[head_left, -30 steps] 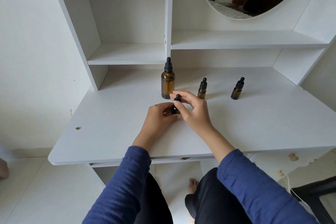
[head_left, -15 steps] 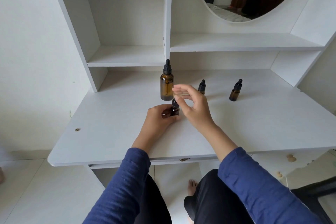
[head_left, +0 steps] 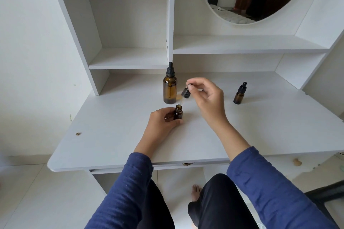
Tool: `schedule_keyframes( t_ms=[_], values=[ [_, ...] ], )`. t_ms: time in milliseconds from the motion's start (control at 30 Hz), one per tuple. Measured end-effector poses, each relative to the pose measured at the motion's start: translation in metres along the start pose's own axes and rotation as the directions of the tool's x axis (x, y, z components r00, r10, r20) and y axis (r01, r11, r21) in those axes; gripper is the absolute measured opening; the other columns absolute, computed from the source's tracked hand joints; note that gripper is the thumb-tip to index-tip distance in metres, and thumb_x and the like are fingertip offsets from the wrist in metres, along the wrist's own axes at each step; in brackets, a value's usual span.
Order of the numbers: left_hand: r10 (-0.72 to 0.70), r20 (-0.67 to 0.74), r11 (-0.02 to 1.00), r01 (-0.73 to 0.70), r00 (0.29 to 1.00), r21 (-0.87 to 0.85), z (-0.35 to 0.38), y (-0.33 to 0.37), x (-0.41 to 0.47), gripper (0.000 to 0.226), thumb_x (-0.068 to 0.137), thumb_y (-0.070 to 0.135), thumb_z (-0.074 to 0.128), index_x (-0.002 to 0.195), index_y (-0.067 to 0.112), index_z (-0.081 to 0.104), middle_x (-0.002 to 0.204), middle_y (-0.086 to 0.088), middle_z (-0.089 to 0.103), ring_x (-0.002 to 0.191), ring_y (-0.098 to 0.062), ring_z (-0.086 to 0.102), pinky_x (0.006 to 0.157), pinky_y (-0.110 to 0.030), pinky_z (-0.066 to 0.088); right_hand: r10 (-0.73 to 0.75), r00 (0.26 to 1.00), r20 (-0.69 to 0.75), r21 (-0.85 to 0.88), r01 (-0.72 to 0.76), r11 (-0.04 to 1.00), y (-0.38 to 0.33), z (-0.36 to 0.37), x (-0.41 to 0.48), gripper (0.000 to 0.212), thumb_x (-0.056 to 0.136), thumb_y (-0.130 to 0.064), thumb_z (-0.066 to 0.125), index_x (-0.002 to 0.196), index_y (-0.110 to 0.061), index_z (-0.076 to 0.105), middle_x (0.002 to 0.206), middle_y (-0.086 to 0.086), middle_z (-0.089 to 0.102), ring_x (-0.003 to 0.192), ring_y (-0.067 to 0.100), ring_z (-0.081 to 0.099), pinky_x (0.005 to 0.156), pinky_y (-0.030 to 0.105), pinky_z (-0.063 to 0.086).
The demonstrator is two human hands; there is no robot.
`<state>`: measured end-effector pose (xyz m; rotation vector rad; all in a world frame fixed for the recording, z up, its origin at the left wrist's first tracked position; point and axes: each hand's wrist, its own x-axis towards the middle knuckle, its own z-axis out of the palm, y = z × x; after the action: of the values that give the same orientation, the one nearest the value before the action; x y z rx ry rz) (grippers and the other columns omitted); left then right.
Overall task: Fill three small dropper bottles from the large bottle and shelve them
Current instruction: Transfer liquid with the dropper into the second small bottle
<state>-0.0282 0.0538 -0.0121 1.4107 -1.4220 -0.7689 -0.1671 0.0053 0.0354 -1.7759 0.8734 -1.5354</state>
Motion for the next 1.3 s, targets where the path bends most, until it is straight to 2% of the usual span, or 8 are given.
schedule_keyframes(
  t_ms=[67, 167, 300, 433, 567, 800, 1167, 1300],
  values=[
    [-0.009, -0.002, 1.0, 0.009, 1.0, 0.007, 0.0, 0.0, 0.0, 0.027, 0.076, 0.008, 0.074, 0.102, 0.007, 0.068, 0.089, 0.0, 0.066, 0.065, 0.013, 0.057, 0.064, 0.001, 0.04, 0.05, 0.993, -0.106, 0.094, -0.04, 0.995, 0.0, -0.01, 0.004, 0.013, 0.087, -0.007, 0.061, 0.09, -0.019, 0.065, 0.088, 0.0, 0.067, 0.083, 0.014, 0.063, 0.067, 0.02, 0.051],
    [-0.009, -0.001, 1.0, 0.009, 1.0, 0.019, 0.0, 0.0, -0.001, 0.025, 0.077, 0.009, 0.073, 0.101, 0.008, 0.068, 0.09, 0.0, 0.066, 0.07, 0.006, 0.057, 0.065, 0.001, 0.04, 0.126, 0.952, -0.279, 0.183, -0.077, 0.98, 0.008, -0.031, 0.005, 0.013, 0.086, -0.007, 0.063, 0.088, -0.019, 0.064, 0.085, 0.002, 0.065, 0.085, 0.019, 0.064, 0.077, 0.033, 0.056],
    [-0.009, -0.003, 1.0, 0.009, 1.0, 0.003, 0.0, -0.001, 0.0, 0.025, 0.076, 0.009, 0.074, 0.101, 0.01, 0.068, 0.091, 0.001, 0.068, 0.072, 0.007, 0.06, 0.068, 0.001, 0.042, 0.267, 0.875, -0.403, 0.256, -0.172, 0.951, 0.027, -0.055, -0.007, 0.013, 0.084, -0.001, 0.062, 0.082, -0.014, 0.062, 0.08, 0.001, 0.063, 0.073, 0.003, 0.064, 0.075, 0.027, 0.055],
    [-0.008, -0.006, 1.0, 0.008, 1.0, -0.003, 0.0, -0.001, 0.0, 0.024, 0.076, 0.008, 0.074, 0.1, 0.01, 0.068, 0.091, 0.0, 0.068, 0.072, 0.007, 0.061, 0.068, 0.0, 0.042, 0.411, 0.852, -0.323, 0.265, -0.336, 0.904, 0.043, -0.061, -0.024, 0.014, 0.08, 0.001, 0.066, 0.077, -0.012, 0.063, 0.078, 0.003, 0.064, 0.07, 0.008, 0.066, 0.084, 0.036, 0.054],
    [0.005, -0.012, 1.0, -0.005, 1.0, 0.016, 0.0, -0.001, 0.0, 0.023, 0.076, 0.008, 0.074, 0.098, 0.013, 0.068, 0.092, -0.001, 0.069, 0.071, 0.008, 0.061, 0.069, 0.0, 0.042, 0.422, 0.876, -0.232, 0.112, -0.407, 0.907, 0.049, -0.059, -0.03, 0.015, 0.074, 0.0, 0.071, 0.072, -0.014, 0.066, 0.08, 0.009, 0.069, 0.081, 0.025, 0.066, 0.085, 0.036, 0.052],
    [0.006, -0.012, 0.999, -0.006, 1.0, 0.047, 0.0, 0.0, -0.001, 0.028, 0.077, 0.012, 0.073, 0.105, 0.009, 0.067, 0.091, 0.004, 0.066, 0.074, 0.005, 0.058, 0.065, 0.003, 0.04, 0.374, 0.925, -0.074, -0.097, -0.38, 0.92, 0.048, -0.053, -0.031, 0.014, 0.073, 0.004, 0.071, 0.074, -0.007, 0.064, 0.074, 0.004, 0.068, 0.063, -0.003, 0.063, 0.066, 0.007, 0.049],
    [-0.008, -0.014, 0.999, 0.008, 1.0, 0.042, 0.001, -0.002, 0.0, 0.032, 0.077, 0.014, 0.074, 0.107, 0.01, 0.067, 0.096, 0.0, 0.067, 0.077, 0.003, 0.059, 0.067, 0.003, 0.041, 0.341, 0.939, -0.035, -0.162, -0.342, 0.926, 0.046, -0.049, -0.032, 0.016, 0.073, -0.001, 0.073, 0.08, -0.013, 0.065, 0.085, 0.005, 0.069, 0.079, 0.006, 0.065, 0.074, 0.005, 0.047],
    [-0.017, -0.011, 1.0, 0.017, 1.0, 0.016, 0.001, -0.005, 0.0, 0.03, 0.076, 0.014, 0.075, 0.105, 0.013, 0.067, 0.1, -0.002, 0.069, 0.086, -0.009, 0.064, 0.075, -0.006, 0.047, 0.189, 0.974, -0.126, -0.15, -0.207, 0.967, 0.033, -0.041, -0.024, 0.007, 0.08, -0.006, 0.068, 0.085, -0.011, 0.065, 0.089, 0.004, 0.068, 0.088, 0.013, 0.064, 0.08, 0.01, 0.048]
  ],
)
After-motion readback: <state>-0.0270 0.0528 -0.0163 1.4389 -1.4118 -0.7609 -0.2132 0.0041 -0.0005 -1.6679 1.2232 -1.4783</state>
